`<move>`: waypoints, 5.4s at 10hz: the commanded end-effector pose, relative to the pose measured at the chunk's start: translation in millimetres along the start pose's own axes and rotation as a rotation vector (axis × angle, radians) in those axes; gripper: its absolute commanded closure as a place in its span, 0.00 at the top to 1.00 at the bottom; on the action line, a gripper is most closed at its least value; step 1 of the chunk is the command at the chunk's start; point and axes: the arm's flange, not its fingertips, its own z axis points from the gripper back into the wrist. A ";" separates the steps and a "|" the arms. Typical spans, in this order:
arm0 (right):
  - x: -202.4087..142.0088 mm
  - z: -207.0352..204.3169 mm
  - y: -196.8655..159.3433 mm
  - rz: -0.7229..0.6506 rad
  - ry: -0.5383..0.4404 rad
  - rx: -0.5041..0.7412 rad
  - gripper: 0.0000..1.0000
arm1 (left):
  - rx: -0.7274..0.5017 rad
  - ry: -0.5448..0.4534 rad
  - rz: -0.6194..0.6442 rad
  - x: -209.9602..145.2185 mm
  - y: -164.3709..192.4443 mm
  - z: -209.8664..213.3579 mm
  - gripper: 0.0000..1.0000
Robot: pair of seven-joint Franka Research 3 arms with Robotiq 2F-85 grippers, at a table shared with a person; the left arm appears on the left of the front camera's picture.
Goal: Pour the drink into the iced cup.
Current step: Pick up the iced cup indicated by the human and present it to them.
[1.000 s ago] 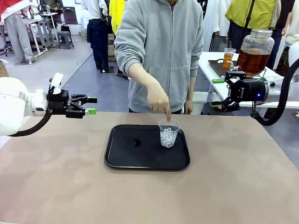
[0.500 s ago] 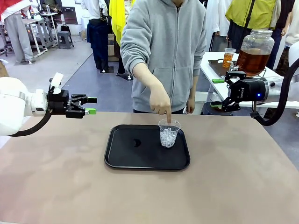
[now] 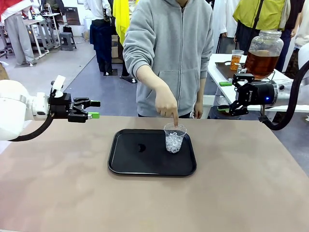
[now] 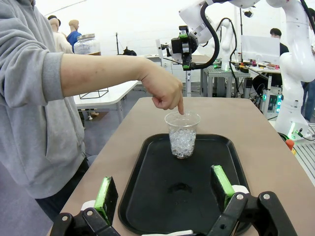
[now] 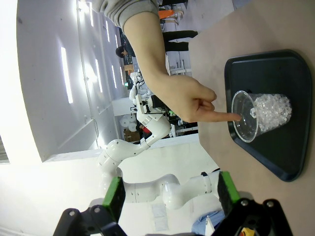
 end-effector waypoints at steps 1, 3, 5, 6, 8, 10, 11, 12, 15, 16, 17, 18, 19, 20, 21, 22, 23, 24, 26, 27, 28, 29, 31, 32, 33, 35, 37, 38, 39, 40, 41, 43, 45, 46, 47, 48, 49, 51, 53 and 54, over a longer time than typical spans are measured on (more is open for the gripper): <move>0.0 0.0 0.0 0.000 0.000 0.000 1.00 | -0.004 -0.003 0.003 2.0 0.7 -0.3 1.00; -14.7 -2.5 15.7 0.300 0.022 -0.037 1.00 | -0.004 -0.003 0.003 2.0 0.7 -0.3 1.00; -20.2 -2.7 15.5 0.595 -0.011 -0.095 1.00 | -0.004 -0.003 0.003 2.0 0.7 -0.3 1.00; -22.3 -3.9 15.1 0.732 -0.020 -0.117 1.00 | -0.004 -0.003 0.003 2.0 0.7 -0.3 1.00; -20.6 -3.1 17.0 0.900 0.036 -0.117 1.00 | -0.004 -0.003 0.003 2.0 0.7 -0.3 1.00; -18.7 0.0 14.8 0.914 0.024 -0.060 1.00 | -0.004 -0.003 0.003 2.0 0.7 -0.3 1.00; -16.3 -0.9 24.1 0.894 0.040 -0.122 1.00 | -0.004 -0.003 0.003 2.0 0.7 -0.3 1.00; -16.3 -0.9 24.1 0.894 0.040 -0.122 1.00 | -0.004 -0.003 0.003 2.0 0.7 -0.3 1.00; -15.9 -1.5 19.8 0.911 0.040 -0.109 1.00 | -0.004 -0.003 0.003 2.0 0.7 -0.3 1.00; -7.5 -11.9 22.3 0.988 0.014 -0.144 1.00 | -0.004 -0.003 0.003 2.0 0.7 -0.3 1.00; 1.6 -20.5 16.6 1.125 0.028 -0.155 1.00 | -0.004 -0.003 0.003 2.0 0.7 -0.3 1.00; 11.6 -23.9 7.9 1.262 0.023 -0.173 1.00 | -0.004 -0.003 0.003 2.0 0.7 -0.3 1.00; 18.5 -25.0 0.8 1.368 0.038 -0.177 1.00 | -0.004 -0.003 0.003 2.0 0.7 -0.3 1.00; 23.3 -26.6 -5.6 1.446 0.081 -0.178 1.00 | -0.004 -0.003 0.003 2.0 0.7 -0.3 1.00; 27.3 -26.6 -11.3 1.488 0.125 -0.161 1.00 | -0.004 -0.003 0.003 2.0 0.7 -0.3 1.00; 30.1 -26.2 -18.5 1.524 0.145 -0.127 1.00 | -0.004 -0.003 0.003 2.0 0.7 -0.3 1.00; 32.6 -25.7 -27.0 1.572 0.153 -0.067 1.00 | -0.004 -0.003 0.003 2.0 0.7 -0.3 1.00; 36.9 -26.7 -39.4 1.601 0.177 -0.022 1.00 | -0.004 -0.003 0.003 2.0 0.7 -0.3 1.00; 46.2 -28.3 -59.8 1.618 0.192 0.050 1.00 | -0.004 -0.003 0.003 2.0 0.7 -0.3 1.00; 50.1 -28.5 -67.2 1.622 0.211 0.062 1.00 | -0.004 -0.003 0.003 2.0 0.7 -0.3 1.00; 52.7 -28.2 -72.3 1.612 0.192 0.071 1.00 | -0.004 -0.003 0.003 2.0 0.7 -0.3 1.00; 52.8 -28.6 -75.6 1.603 0.166 0.070 1.00 | -0.004 -0.003 0.003 2.0 0.7 -0.3 1.00; 47.6 -32.2 -78.8 1.581 0.188 0.049 1.00 | -0.004 -0.003 0.003 2.0 0.7 -0.3 1.00; 47.6 -32.2 -78.8 1.581 0.188 0.049 1.00 | -0.004 -0.003 0.003 2.0 0.7 -0.3 1.00; 47.6 -32.2 -78.8 1.581 0.188 0.049 1.00 | -0.004 -0.003 0.003 2.0 0.7 -0.3 1.00; 49.3 -30.6 -82.1 1.574 0.178 0.047 1.00 | -0.004 -0.003 0.003 2.0 0.7 -0.3 1.00; 53.0 -44.0 -93.9 1.662 0.105 0.041 1.00 | -0.004 -0.003 0.003 2.0 0.7 -0.3 1.00; 53.6 -48.8 -99.1 1.675 0.084 0.044 1.00 | -0.004 -0.003 0.003 2.0 0.7 -0.3 1.00; 53.7 -53.3 -104.5 1.687 0.070 0.044 1.00 | -0.004 -0.003 0.003 2.0 0.7 -0.3 1.00; 53.8 -57.5 -111.1 1.691 0.070 0.041 1.00 | -0.004 -0.003 0.003 2.0 0.7 -0.3 1.00; 52.4 -62.2 -119.4 1.692 0.045 0.040 1.00 | -0.004 -0.003 0.003 2.0 0.7 -0.3 1.00; 49.7 -71.4 -132.6 1.707 0.010 0.041 1.00 | -0.004 -0.003 0.003 2.0 0.7 -0.3 1.00; 51.1 -82.3 -144.8 1.683 -0.007 0.063 1.00 | -0.004 -0.003 0.003 2.0 0.7 -0.3 1.00; 50.8 -87.4 -148.9 1.675 -0.013 0.061 1.00 | -0.004 -0.003 0.003 2.0 0.7 -0.3 1.00; 50.5 -92.5 -153.0 1.669 -0.019 0.054 1.00 | -0.004 -0.003 0.003 2.0 0.7 -0.3 1.00; 50.5 -97.8 -158.6 1.659 -0.021 0.054 1.00 | -0.004 -0.003 0.003 2.0 0.7 -0.3 1.00; 51.2 -104.2 -164.3 1.643 -0.015 0.057 1.00 | -0.004 -0.003 0.003 2.0 0.7 -0.3 1.00; 51.3 -111.7 -170.3 1.639 -0.019 0.059 1.00 | -0.004 -0.003 0.003 2.0 0.7 -0.3 1.00; 51.9 -119.7 -176.2 1.622 -0.013 0.063 1.00 | -0.004 -0.003 0.003 2.0 0.7 -0.3 1.00; 50.7 -122.8 -178.1 1.617 -0.006 0.065 1.00 | -0.004 -0.003 0.003 2.0 0.7 -0.3 1.00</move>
